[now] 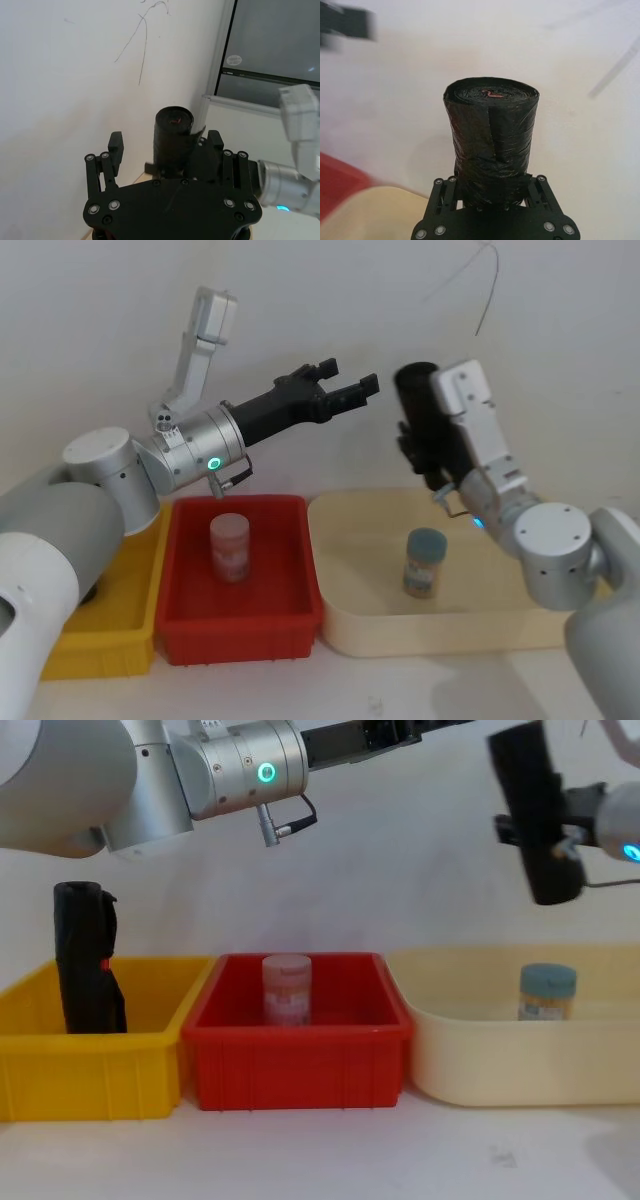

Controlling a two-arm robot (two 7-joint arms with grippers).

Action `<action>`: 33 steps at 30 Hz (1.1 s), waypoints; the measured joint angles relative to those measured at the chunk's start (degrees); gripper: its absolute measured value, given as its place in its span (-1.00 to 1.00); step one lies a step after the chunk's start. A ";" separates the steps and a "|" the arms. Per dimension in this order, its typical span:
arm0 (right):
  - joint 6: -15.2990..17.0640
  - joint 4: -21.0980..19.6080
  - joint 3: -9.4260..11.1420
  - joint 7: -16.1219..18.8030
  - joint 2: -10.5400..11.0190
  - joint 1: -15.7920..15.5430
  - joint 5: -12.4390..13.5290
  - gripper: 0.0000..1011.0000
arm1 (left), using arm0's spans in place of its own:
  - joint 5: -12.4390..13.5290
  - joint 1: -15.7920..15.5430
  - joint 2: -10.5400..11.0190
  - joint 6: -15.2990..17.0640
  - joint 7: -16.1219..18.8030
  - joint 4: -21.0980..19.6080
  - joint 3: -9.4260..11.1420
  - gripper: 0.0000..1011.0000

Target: Pick up the garbage bag with the one hand and transfer it to the other hand.

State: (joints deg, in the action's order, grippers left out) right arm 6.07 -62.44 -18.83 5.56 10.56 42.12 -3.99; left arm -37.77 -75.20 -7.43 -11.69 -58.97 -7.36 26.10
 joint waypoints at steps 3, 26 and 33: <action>-0.15 1.37 0.94 -0.41 0.49 0.31 0.01 0.09 | 0.00 0.00 0.00 0.00 0.00 0.00 0.00 0.98; -5.89 9.19 5.65 2.09 3.13 2.63 2.23 0.78 | 0.00 0.00 0.00 0.00 0.00 0.00 0.00 0.98; -6.47 9.88 6.05 2.42 3.34 2.83 2.46 0.98 | 0.00 0.00 0.00 0.00 0.00 0.00 0.00 0.98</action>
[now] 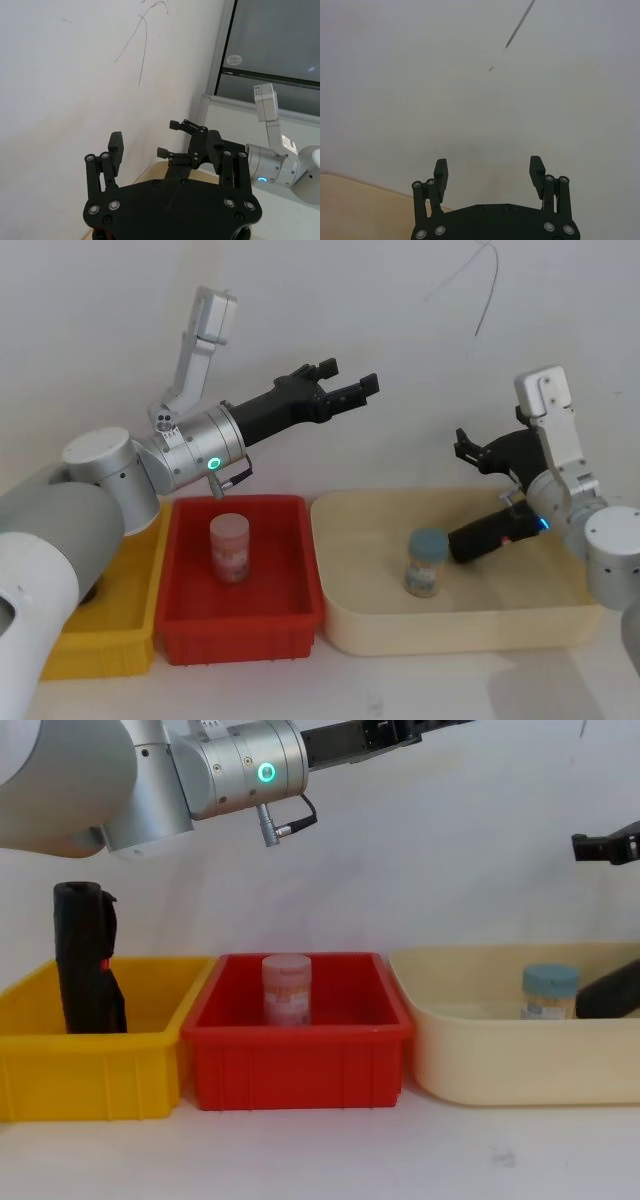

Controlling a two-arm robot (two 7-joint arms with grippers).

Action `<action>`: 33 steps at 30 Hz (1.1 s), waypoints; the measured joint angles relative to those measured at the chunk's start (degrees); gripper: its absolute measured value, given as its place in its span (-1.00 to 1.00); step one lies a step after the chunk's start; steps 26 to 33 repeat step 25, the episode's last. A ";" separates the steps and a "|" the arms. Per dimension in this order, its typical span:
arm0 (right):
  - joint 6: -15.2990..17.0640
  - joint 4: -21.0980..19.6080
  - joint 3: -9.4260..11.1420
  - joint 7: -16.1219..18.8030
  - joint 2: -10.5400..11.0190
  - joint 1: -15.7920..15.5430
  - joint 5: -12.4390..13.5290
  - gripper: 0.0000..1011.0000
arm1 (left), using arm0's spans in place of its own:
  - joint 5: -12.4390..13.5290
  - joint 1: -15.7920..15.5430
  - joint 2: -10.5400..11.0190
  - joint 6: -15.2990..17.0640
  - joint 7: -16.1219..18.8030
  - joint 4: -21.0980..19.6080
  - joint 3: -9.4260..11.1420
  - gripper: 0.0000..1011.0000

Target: Pick up the garbage bag with the one hand and transfer it to the other hand.

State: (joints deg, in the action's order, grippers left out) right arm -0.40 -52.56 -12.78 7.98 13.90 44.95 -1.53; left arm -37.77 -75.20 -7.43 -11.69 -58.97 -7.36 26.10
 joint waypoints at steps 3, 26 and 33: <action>-0.19 0.23 0.13 0.15 0.05 0.10 0.09 0.98 | 0.00 0.00 0.00 0.00 0.00 0.00 0.00 0.98; -0.68 0.75 0.44 0.44 0.21 0.26 0.26 0.98 | 0.00 0.00 0.00 0.00 0.00 0.00 0.00 0.98; -0.68 0.75 0.44 0.44 0.21 0.26 0.26 0.98 | 0.00 0.00 0.00 0.00 0.00 0.00 0.00 0.98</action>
